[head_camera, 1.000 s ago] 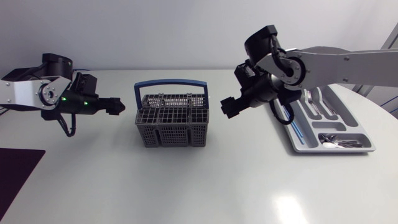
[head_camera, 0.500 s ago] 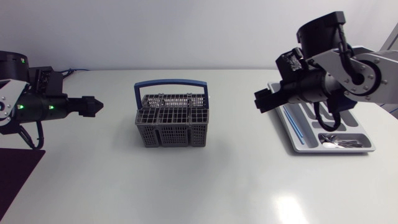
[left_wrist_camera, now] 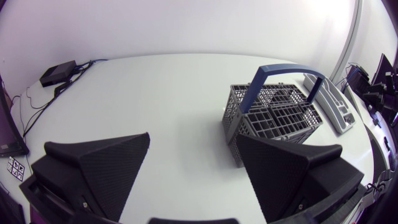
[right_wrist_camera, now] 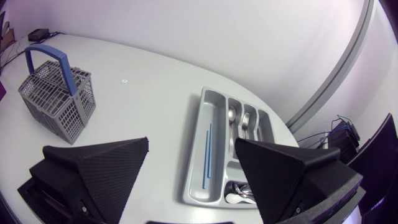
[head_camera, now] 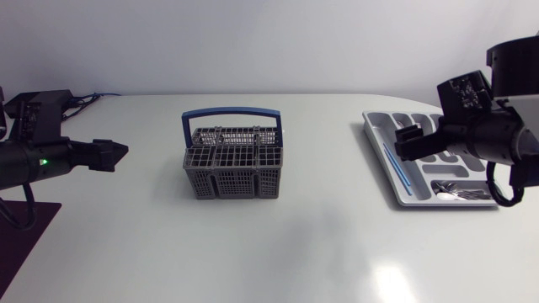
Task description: Unload the cutlery basket into the drawer organizer.
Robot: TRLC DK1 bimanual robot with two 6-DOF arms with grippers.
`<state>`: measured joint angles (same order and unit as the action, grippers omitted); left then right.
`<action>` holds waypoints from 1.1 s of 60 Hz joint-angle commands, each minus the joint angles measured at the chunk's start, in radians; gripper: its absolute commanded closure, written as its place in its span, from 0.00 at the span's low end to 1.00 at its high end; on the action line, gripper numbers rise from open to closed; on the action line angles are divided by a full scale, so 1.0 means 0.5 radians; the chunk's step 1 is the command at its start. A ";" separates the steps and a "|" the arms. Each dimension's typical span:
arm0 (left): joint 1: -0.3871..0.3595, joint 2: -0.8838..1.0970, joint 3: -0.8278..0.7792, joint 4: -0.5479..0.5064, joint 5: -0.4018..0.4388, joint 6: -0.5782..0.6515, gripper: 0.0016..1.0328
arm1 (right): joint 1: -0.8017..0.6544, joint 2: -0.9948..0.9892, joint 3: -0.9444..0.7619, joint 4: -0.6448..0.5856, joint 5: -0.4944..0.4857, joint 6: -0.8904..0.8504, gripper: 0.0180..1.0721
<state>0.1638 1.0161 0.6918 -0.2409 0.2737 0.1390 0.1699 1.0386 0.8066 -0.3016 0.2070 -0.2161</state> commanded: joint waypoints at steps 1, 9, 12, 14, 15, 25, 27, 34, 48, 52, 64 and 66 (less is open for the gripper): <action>0.022 -0.093 -0.077 -0.024 -0.020 0.038 0.05 | -0.033 -0.092 -0.098 0.048 0.003 -0.065 0.05; 0.022 -0.280 -0.135 -0.116 -0.032 0.041 0.05 | -0.070 -0.282 -0.230 0.072 0.003 -0.102 0.05; 0.022 -0.351 -0.163 -0.141 -0.041 0.038 0.05 | -0.091 -0.353 -0.276 0.072 0.003 -0.105 0.05; 0.019 -0.403 -0.193 -0.141 -0.063 0.038 0.05 | -0.113 -0.399 -0.303 0.072 0.003 -0.105 0.05; 0.019 -0.415 -0.199 -0.144 -0.066 0.038 0.05 | -0.119 -0.414 -0.319 0.072 0.003 -0.105 0.05; -0.002 -0.609 -0.288 -0.215 -0.090 0.023 0.05 | -0.208 -0.598 -0.469 0.078 0.003 -0.120 0.05; -0.015 -0.645 -0.310 -0.218 -0.112 0.013 0.05 | -0.214 -0.638 -0.500 0.085 0.006 -0.135 0.05; -0.027 -0.753 -0.380 -0.227 -0.142 -0.011 0.05 | -0.242 -0.789 -0.604 0.106 0.013 -0.166 0.05; -0.064 -0.989 -0.509 -0.245 -0.231 -0.036 0.05 | -0.267 -1.102 -0.768 0.132 0.024 -0.223 0.05; -0.070 -1.062 -0.542 -0.237 -0.263 -0.042 0.05 | -0.273 -1.172 -0.829 0.166 -0.008 -0.176 0.05; -0.130 -1.287 -0.737 -0.070 -0.329 -0.096 0.05 | -0.289 -1.396 -1.023 0.274 -0.108 -0.025 0.05; -0.140 -1.324 -0.769 -0.043 -0.340 -0.105 0.05 | -0.292 -1.433 -1.055 0.292 -0.125 0.000 0.05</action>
<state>0.1074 0.3916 0.3557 -0.2920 0.1177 0.1154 0.0349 0.3611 0.3264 -0.1810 0.1577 -0.2611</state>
